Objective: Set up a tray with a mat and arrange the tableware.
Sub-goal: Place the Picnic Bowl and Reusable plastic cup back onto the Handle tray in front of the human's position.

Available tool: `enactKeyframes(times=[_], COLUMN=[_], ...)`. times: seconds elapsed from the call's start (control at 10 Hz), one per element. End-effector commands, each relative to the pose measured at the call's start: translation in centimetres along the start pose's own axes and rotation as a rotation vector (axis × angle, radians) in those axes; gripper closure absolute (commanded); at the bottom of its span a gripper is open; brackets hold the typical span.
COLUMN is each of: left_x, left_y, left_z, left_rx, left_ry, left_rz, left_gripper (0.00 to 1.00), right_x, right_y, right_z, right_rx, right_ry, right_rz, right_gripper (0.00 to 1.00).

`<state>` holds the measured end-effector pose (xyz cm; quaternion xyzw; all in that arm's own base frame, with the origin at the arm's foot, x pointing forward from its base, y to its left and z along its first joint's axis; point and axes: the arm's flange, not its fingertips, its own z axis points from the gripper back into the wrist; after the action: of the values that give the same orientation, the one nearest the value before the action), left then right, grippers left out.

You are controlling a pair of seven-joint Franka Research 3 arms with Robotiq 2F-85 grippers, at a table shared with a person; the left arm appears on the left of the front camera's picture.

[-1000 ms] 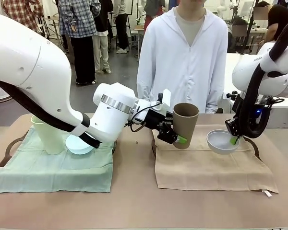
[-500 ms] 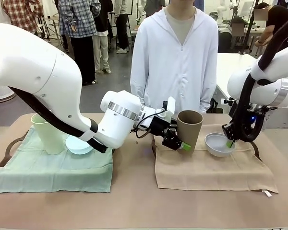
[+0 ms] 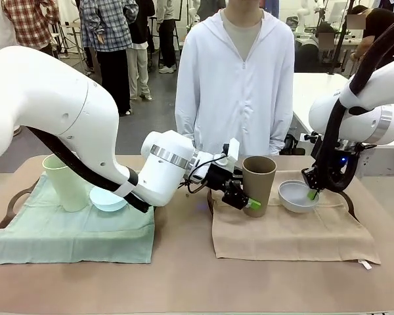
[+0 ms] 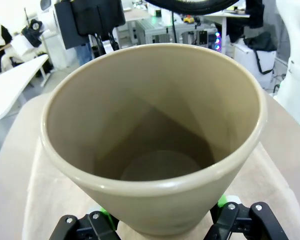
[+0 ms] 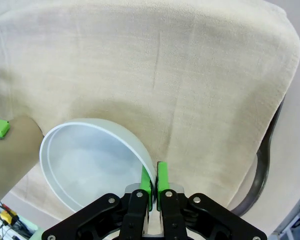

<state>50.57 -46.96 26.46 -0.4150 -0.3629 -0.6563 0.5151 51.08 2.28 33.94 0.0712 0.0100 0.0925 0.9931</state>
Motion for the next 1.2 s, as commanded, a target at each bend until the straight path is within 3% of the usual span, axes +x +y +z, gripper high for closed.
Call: enactKeyframes(times=[0.0,0.1,0.2,0.3,0.4,0.5,0.6,0.9,1.1], left_x=[0.5,0.3,0.3,0.3,0.4,0.2,0.2,0.8,3.7], left_y=[0.5,0.6,0.4,0.3,-0.3,-1.0,-1.9,-4.2,-5.7], left_z=[0.4,0.9,1.6,2.6,3.5,4.3,5.4,8.9,12.8], left_rx=[-0.002,0.016,0.033,0.04,0.029,-0.013,-0.046,-0.064,-0.001], left_ry=[-0.019,-0.011,-0.016,-0.013,0.002,0.018,0.036,0.145,0.241], left_rz=[0.016,0.033,0.054,0.064,0.074,0.099,0.118,0.129,0.157], left_gripper=[0.0,0.0,0.0,0.0,0.0,0.0,0.0,0.0,0.0], right_x=[0.3,0.2,0.0,-0.2,-0.5,-0.7,-0.9,-1.8,-3.0], right_y=[-0.3,-0.2,-0.3,-0.5,-0.9,-1.3,-1.5,-2.1,-2.3], right_z=[-0.6,-0.4,-0.1,0.3,0.5,0.9,1.2,3.1,5.4], right_rx=[0.004,-0.001,-0.004,-0.003,0.001,0.012,0.022,0.02,0.01], right_ry=[-0.001,0.006,0.008,0.005,0.003,-0.004,-0.008,-0.03,-0.038], right_rz=[0.016,0.011,0.01,0.004,-0.001,0.0,0.002,0.0,0.015], right_gripper=[0.37,0.17,0.74,0.0,0.55,0.0,0.35,0.35,0.35])
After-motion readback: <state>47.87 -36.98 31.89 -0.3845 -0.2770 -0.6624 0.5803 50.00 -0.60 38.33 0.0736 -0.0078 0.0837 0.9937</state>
